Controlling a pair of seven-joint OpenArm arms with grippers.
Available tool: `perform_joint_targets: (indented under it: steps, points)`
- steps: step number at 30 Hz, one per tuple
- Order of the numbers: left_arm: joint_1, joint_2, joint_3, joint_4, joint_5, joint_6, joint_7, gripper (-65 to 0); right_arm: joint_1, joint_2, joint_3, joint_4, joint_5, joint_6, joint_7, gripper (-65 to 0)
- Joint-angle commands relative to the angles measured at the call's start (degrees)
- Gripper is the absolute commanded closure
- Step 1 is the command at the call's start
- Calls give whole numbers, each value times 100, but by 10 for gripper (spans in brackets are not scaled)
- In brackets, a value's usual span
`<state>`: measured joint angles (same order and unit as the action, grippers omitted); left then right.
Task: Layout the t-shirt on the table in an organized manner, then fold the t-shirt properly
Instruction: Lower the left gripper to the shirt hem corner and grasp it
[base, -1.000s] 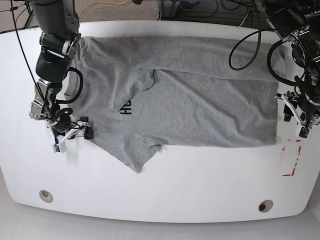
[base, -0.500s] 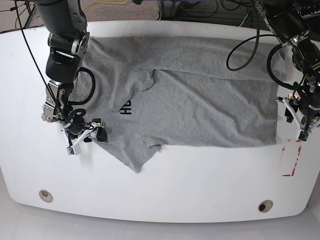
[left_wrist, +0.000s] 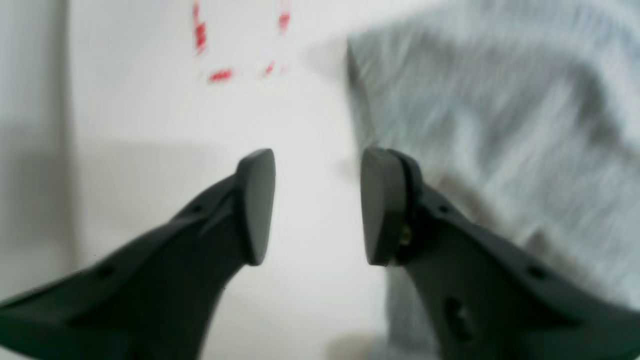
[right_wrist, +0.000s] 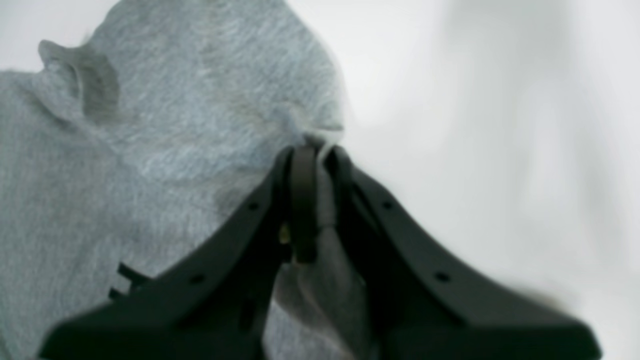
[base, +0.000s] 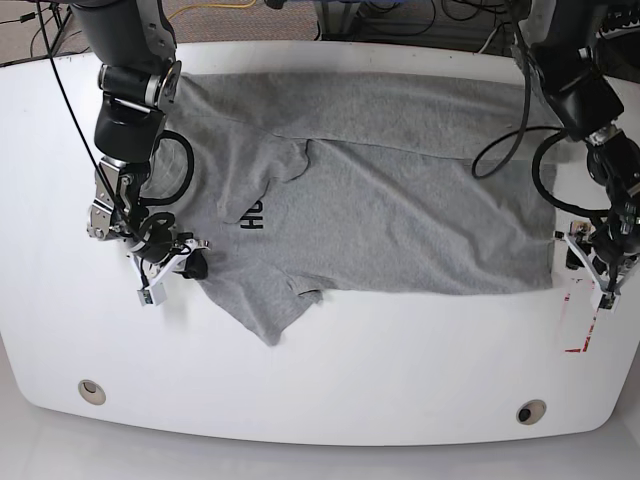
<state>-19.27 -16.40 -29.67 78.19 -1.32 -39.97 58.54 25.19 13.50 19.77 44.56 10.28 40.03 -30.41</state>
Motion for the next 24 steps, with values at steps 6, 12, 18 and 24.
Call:
perform_joint_targets:
  steps: [6, 12, 18, 24]
  points:
    - [-662, -245, -26, -1046, -48, -3, -487, -460, 88, 79, -12, 50, -101, -3, -101, -48]
    - [-961, -395, -18, -1951, -57, 309, -901, -460, 88, 79, -12, 50, -101, -3, -101, -48]
    - [-1234, -448, -9, -2971, -57, 467, -1569, -460, 88, 79, -12, 50, -101, -3, -93, -48]
    - [-1462, -456, 18, -3876, -48, 669, -2114, -461, 88, 79, -12, 50, -101, -3, -93, -48]
